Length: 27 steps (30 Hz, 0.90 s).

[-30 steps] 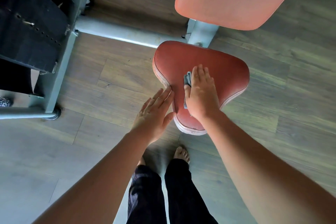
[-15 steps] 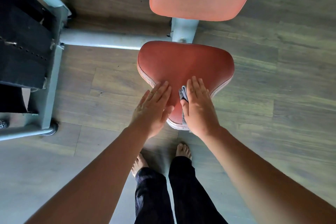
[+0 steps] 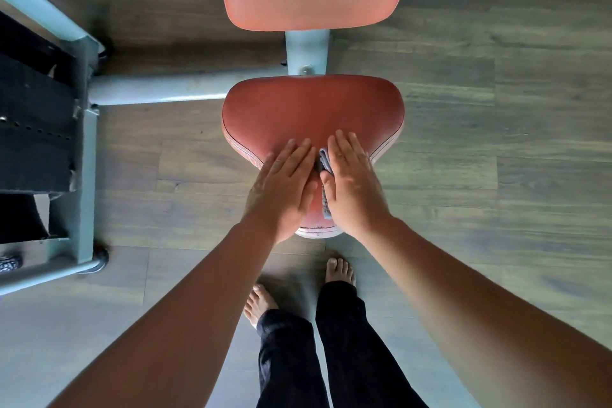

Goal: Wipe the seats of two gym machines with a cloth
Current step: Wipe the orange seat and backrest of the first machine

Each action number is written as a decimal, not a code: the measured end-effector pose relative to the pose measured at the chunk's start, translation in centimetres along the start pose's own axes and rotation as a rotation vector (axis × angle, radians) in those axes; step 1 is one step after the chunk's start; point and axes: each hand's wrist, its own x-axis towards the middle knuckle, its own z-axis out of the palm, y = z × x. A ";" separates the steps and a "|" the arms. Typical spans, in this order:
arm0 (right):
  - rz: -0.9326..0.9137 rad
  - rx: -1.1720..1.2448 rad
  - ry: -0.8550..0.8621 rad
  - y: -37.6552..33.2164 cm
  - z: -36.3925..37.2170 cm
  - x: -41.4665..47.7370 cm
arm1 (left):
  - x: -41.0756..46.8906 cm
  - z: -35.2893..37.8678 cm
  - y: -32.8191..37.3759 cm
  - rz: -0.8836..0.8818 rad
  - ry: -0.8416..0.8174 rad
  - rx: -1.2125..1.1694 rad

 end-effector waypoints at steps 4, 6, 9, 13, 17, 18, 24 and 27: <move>0.092 -0.038 -0.011 0.5 -0.5 3.8 | 0.4 0.0 0.1 0.002 -0.034 0.042; 0.091 -0.020 0.017 0.1 -0.3 2.2 | 0.4 -0.1 0.1 0.007 -0.034 0.041; 0.012 0.006 0.021 0.1 -0.1 -0.7 | 0.1 -0.2 -0.1 0.016 -0.035 0.038; 0.028 0.058 0.026 0.1 -0.7 0.6 | -0.8 -0.8 0.0 0.027 -0.063 0.054; 0.040 0.106 0.052 -0.5 -1.7 0.3 | -1.7 -2.0 0.6 0.084 -0.078 0.106; 0.042 0.115 0.060 -0.5 -2.0 0.0 | -1.9 -2.4 0.8 0.099 -0.070 0.116; 0.088 0.137 0.131 -0.8 -4.5 -2.7 | -3.5 -4.1 2.4 0.125 -0.042 0.139; 0.089 0.163 0.176 -0.3 -4.7 -3.9 | -3.7 -4.0 2.7 0.140 -0.022 0.144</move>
